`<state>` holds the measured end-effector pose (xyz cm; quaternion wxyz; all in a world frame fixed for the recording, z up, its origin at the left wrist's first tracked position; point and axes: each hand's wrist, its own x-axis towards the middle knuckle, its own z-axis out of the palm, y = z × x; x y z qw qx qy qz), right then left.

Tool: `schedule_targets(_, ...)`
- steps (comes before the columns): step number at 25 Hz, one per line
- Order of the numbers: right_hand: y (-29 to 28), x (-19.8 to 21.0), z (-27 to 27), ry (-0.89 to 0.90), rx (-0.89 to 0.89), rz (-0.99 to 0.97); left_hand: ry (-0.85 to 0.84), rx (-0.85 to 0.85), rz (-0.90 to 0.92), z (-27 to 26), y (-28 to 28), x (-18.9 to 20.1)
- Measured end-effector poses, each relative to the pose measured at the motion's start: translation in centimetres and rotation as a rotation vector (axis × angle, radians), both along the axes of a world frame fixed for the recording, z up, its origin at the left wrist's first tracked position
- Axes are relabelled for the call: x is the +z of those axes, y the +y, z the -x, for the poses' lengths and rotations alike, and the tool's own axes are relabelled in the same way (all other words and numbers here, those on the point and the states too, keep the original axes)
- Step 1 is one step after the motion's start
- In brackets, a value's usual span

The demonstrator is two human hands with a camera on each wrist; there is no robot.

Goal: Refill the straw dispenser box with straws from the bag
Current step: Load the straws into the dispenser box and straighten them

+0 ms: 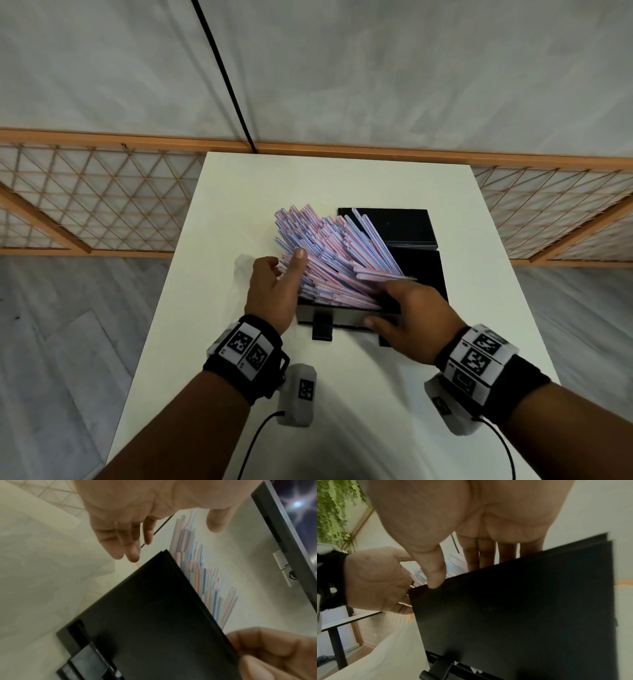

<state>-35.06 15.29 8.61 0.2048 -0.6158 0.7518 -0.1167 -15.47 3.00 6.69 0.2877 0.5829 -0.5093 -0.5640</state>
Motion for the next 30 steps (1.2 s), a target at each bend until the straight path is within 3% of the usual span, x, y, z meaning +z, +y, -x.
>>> schedule_targets(3, 1.1, -0.9, 1.0, 0.058, -0.046, -0.071, 0.088, -0.127, -0.030, 0.4, 0.5, -0.4)
schedule_targets(7, 1.4, -1.9, 1.1, -0.007, -0.059, 0.057, 0.145, -0.280, -0.015, 1.0, 1.7, -0.8)
schedule_targets(12, 2.8, -1.9, 1.0, -0.083, -0.032, 0.089, 0.142, -0.310, 0.017, -0.1, 3.0, 0.4)
schedule_targets(15, 3.5, -1.4, 0.5, -0.098, -0.015, 0.068, 0.040, -0.365, 0.010, -0.6, 4.0, 0.7)
schedule_targets(19, 3.4, -0.7, 0.0, -0.093, 0.050, 0.049, -0.195, -0.393, 0.163, -1.1, 3.7, -0.2)
schedule_targets(22, 2.0, 0.3, 0.3, -0.139, 0.048, 0.085, -0.311, -0.255, 0.201, -1.0, 3.1, 1.0)
schedule_targets(28, 0.7, 0.6, 0.9, -0.055, -0.111, -0.097, -0.317, -0.193, 0.224, -0.9, 2.7, 1.6)
schedule_targets(30, 1.1, 0.5, 0.6, -0.075, -0.102, -0.074, -0.319, -0.225, 0.221, -0.9, 2.6, 1.7)
